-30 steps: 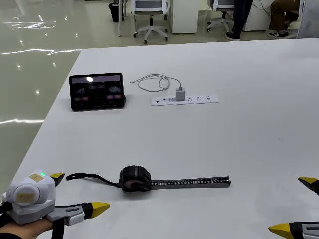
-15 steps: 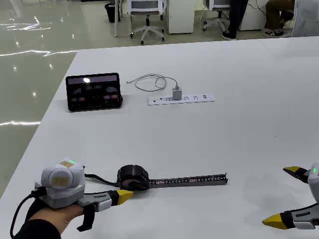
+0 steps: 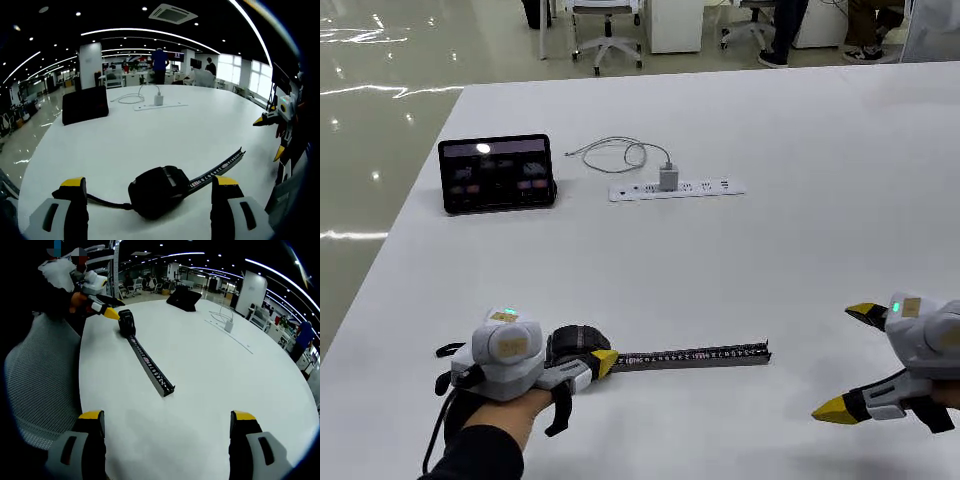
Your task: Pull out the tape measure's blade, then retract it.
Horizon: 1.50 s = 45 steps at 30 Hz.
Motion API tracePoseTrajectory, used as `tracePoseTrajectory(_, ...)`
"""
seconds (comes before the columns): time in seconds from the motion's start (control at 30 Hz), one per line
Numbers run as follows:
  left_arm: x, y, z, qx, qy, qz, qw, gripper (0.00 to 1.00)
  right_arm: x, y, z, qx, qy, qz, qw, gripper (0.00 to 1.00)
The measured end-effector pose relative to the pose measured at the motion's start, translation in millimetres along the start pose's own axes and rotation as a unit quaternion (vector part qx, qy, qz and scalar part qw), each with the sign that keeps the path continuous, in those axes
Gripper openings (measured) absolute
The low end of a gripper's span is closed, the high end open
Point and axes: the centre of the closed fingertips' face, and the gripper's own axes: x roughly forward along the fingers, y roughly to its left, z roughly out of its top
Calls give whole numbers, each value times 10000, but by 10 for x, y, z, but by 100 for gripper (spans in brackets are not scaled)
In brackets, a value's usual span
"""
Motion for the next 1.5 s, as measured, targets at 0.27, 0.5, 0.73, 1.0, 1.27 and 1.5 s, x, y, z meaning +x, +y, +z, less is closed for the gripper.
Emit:
tracePoseTrajectory(0.27, 47, -87, 17, -392, -406, 140, 9983, 100, 256, -127, 140, -597, 246, 363, 9973, 98)
tracePoseTrajectory(0.5, 120, -118, -5, -386, -565, 189, 9975, 100, 470, -152, 268, -1027, 472, 698, 9911, 93)
tracePoseTrajectory(0.73, 156, -162, -9, -234, -687, 129, 9973, 100, 648, -140, 236, -1404, 693, 1052, 9820, 74)
tracePoseTrajectory(1.0, 173, -149, -35, -239, -657, 136, 9975, 100, 755, -48, 112, -1539, 1048, 1448, 9718, 42)
tracePoseTrajectory(1.27, 200, -181, -90, -243, -598, 110, 9979, 100, 825, -29, 2, -1728, 1307, 1569, 9635, 27)
tracePoseTrajectory(1.5, 209, -176, -64, -316, -661, 122, 9972, 100, 862, -46, -18, -1819, 1366, 1565, 9611, 15)
